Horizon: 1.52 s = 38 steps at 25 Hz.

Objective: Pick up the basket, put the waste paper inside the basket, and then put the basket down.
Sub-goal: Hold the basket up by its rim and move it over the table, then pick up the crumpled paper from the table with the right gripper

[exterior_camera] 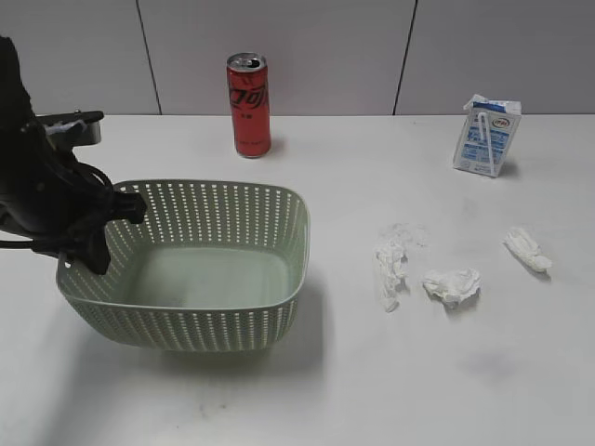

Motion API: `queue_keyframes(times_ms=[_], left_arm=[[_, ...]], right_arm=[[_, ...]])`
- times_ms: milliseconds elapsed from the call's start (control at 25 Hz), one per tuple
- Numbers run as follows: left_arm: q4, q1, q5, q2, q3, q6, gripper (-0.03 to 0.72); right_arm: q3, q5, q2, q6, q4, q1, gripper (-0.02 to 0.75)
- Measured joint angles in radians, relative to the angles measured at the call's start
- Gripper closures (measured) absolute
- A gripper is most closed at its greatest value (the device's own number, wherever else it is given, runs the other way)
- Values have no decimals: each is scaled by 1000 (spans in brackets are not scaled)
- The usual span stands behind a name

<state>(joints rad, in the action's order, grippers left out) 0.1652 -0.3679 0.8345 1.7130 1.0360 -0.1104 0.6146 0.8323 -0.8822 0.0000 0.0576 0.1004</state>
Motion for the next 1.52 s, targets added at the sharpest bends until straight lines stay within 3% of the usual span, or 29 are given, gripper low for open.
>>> queue_keyframes(times_ms=[400, 560, 760, 880, 1000, 1040, 1120, 1280, 1520], left_arm=[[-3, 0, -2, -6, 0, -1, 688], [-4, 0, -2, -6, 0, -1, 688], [-4, 0, -1, -6, 0, -2, 688], [-4, 0, -1, -6, 0, -2, 688], [-4, 0, -1, -6, 0, -2, 688], [-4, 0, 0, -6, 0, -2, 688], [-4, 0, 3, -6, 0, -2, 688], [-4, 0, 6, -6, 0, -2, 688], [-2, 0, 6, -6, 0, -2, 688]], right_arm=[[460, -66, -887, 0, -58, 0, 259], [575, -78, -1070, 0, -63, 0, 259], [609, -121, -1173, -5, -72, 0, 265], [613, -138, -1178, -5, -71, 0, 358], [614, -146, -1178, -5, -71, 0, 619], [614, -147, -1174, -5, -69, 1, 673], [611, -147, -1147, -14, -68, 16, 703], [609, -170, -983, -103, -33, 147, 703], [611, -369, -747, -276, 202, 512, 703]])
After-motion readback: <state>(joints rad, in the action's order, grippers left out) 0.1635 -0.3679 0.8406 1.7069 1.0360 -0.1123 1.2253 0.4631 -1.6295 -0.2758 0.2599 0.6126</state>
